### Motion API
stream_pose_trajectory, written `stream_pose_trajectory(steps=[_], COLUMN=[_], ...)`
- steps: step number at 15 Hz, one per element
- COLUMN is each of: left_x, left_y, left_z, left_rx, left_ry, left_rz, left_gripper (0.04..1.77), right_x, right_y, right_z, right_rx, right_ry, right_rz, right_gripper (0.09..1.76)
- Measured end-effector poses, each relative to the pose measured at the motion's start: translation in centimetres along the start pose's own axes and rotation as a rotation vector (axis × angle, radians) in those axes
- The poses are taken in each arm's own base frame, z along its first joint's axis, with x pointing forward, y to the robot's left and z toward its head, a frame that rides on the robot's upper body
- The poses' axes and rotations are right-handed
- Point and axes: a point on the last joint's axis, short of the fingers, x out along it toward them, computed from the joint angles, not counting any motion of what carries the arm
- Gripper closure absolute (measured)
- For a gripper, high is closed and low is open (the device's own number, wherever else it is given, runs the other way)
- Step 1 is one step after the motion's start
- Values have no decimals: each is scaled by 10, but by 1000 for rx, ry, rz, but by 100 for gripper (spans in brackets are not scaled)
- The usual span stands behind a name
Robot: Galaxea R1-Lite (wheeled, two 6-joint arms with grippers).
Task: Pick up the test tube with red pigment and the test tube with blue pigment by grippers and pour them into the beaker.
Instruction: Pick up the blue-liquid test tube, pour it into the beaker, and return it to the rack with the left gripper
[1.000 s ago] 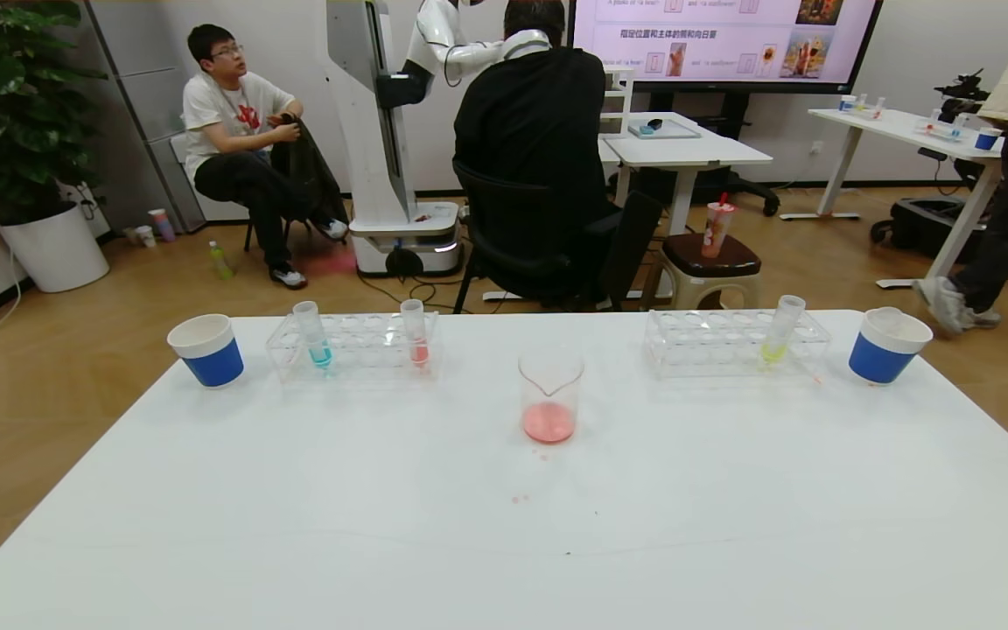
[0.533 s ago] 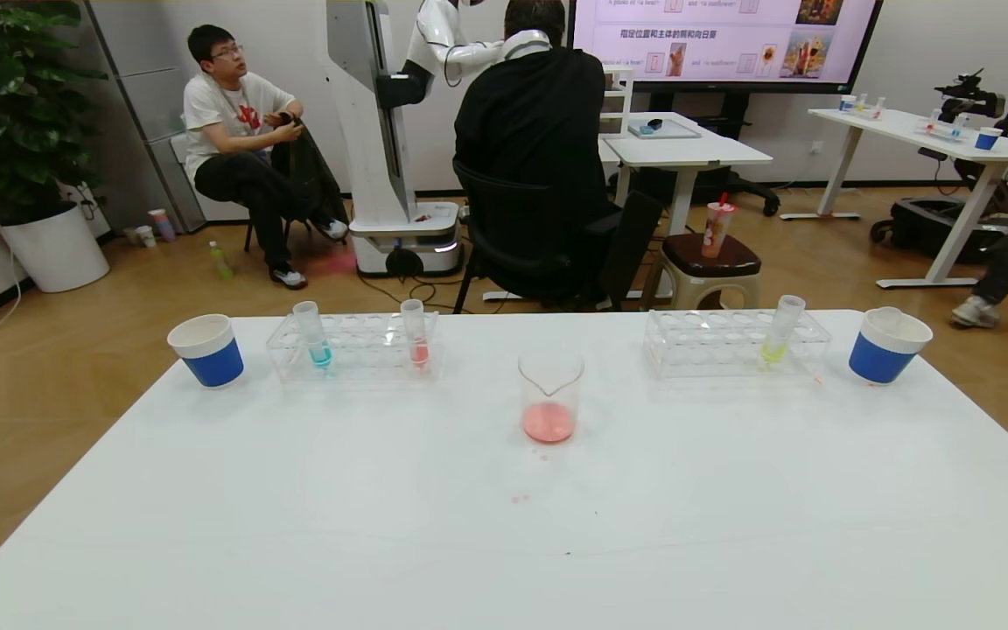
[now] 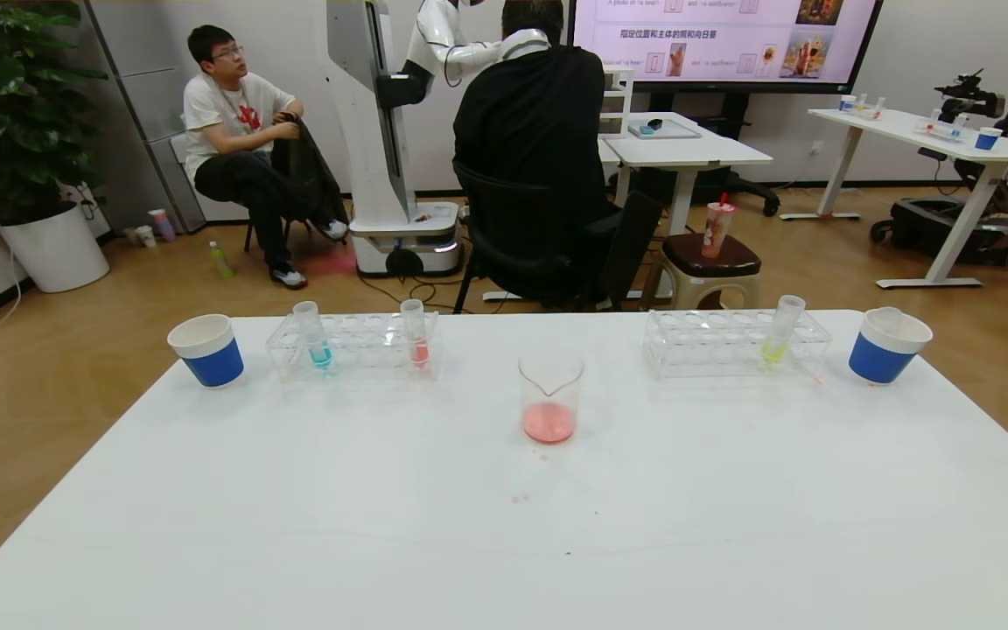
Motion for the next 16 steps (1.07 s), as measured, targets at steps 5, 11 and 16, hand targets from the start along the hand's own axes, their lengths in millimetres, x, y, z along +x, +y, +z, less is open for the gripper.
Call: stream_pose_trajectory(steps=[5,11,16], left_x=[-2,6,88], left_y=[0,3,2], left_z=[11,104,170], left_rx=[-5,-10,-5], left_ry=[-60,-119,-109], left_rz=[-6,-38,-49], left_gripper=[6,6,6], right_x=[0,0,0], right_y=[0,0,0], right_z=[0,0,0], right_rx=[0,0,0], right_ry=[0,-1,0], right_rz=[0,0,0], right_gripper=[11,11,11])
